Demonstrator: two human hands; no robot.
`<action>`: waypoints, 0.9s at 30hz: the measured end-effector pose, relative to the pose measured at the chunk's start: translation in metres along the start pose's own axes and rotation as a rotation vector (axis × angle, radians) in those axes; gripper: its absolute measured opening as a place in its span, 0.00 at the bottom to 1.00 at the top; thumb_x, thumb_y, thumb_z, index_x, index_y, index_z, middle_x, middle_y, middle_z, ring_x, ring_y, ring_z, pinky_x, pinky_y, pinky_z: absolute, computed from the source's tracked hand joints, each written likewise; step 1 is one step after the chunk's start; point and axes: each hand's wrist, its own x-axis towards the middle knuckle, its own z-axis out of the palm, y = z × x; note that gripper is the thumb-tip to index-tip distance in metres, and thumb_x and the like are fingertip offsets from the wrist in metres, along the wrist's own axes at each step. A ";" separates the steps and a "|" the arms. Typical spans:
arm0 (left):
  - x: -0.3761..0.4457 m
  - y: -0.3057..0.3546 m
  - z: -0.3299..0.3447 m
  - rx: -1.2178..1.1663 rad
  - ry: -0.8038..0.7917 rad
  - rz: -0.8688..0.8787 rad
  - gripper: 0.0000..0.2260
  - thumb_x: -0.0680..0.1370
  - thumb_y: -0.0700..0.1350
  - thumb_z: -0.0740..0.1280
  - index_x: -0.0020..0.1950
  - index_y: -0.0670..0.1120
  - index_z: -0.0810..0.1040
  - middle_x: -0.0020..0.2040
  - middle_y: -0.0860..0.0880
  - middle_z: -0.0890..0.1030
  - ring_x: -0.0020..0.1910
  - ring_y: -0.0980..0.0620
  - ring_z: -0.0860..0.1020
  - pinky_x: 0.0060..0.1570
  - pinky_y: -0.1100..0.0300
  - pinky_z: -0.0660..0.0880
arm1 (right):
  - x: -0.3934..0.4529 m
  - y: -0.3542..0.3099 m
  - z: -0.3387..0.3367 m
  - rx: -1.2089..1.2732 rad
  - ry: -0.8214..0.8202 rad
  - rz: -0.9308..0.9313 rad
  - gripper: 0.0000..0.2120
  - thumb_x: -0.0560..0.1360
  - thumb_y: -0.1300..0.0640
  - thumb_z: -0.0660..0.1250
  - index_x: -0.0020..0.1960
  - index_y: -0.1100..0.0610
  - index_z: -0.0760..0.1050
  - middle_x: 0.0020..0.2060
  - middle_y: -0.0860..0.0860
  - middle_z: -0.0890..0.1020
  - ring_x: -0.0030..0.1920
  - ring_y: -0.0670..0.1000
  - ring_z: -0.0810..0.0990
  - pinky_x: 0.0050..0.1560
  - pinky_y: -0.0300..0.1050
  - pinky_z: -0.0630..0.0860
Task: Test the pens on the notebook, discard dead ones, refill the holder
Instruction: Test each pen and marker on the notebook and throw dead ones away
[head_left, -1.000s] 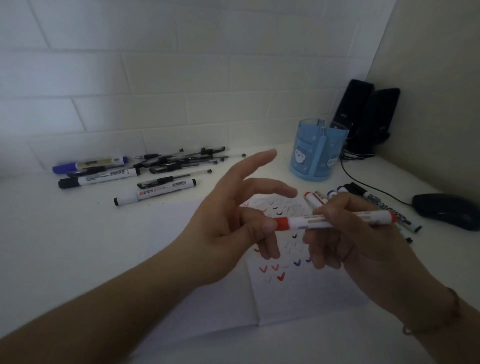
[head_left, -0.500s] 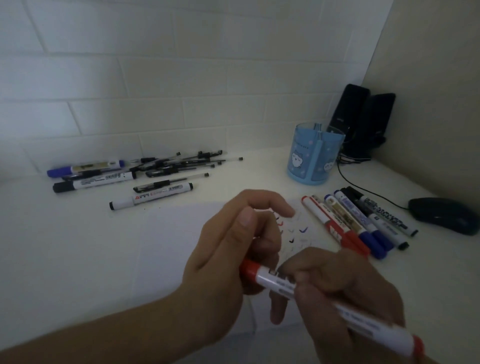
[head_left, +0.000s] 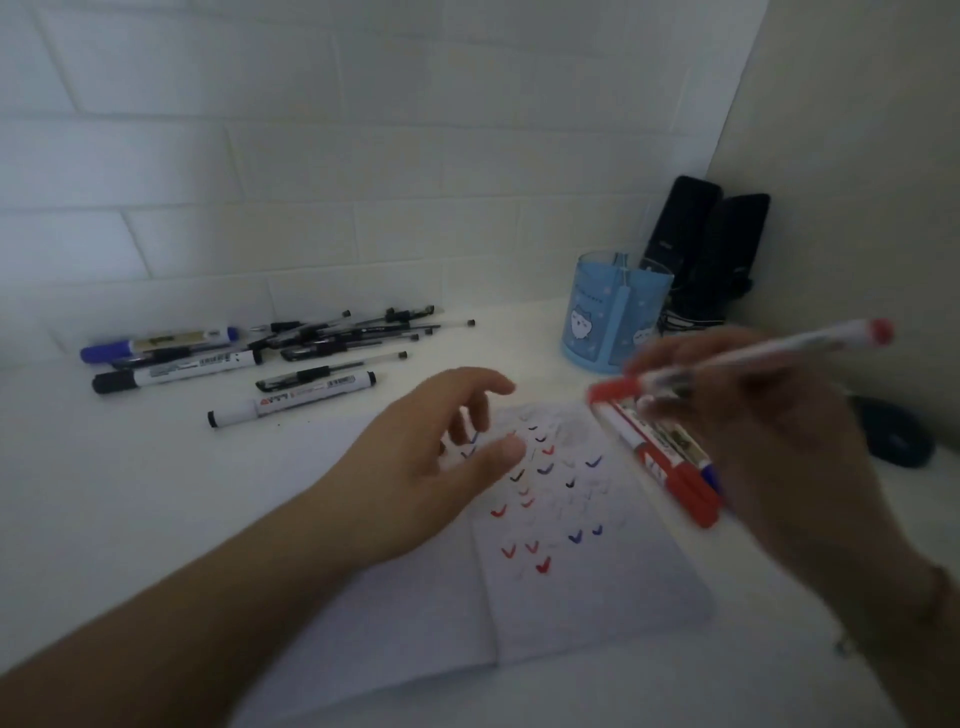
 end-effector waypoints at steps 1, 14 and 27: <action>0.002 -0.005 -0.003 0.160 -0.009 0.018 0.23 0.72 0.69 0.57 0.63 0.63 0.68 0.51 0.63 0.73 0.52 0.61 0.72 0.51 0.64 0.71 | -0.016 0.013 -0.020 -0.151 -0.062 0.015 0.09 0.79 0.60 0.57 0.56 0.61 0.72 0.38 0.51 0.81 0.39 0.47 0.83 0.39 0.31 0.78; 0.010 -0.031 0.000 0.353 0.044 0.035 0.22 0.72 0.66 0.58 0.58 0.56 0.78 0.57 0.59 0.75 0.58 0.56 0.72 0.63 0.54 0.69 | -0.049 0.148 -0.045 -0.750 -0.118 0.452 0.15 0.77 0.43 0.58 0.52 0.51 0.78 0.38 0.49 0.76 0.34 0.48 0.74 0.32 0.40 0.68; 0.019 -0.097 -0.064 0.665 0.079 -0.575 0.14 0.74 0.52 0.69 0.60 0.54 0.77 0.61 0.50 0.76 0.61 0.44 0.72 0.59 0.45 0.72 | -0.052 0.148 -0.039 -0.669 -0.109 0.407 0.16 0.75 0.39 0.58 0.51 0.49 0.77 0.42 0.48 0.74 0.33 0.47 0.75 0.34 0.41 0.69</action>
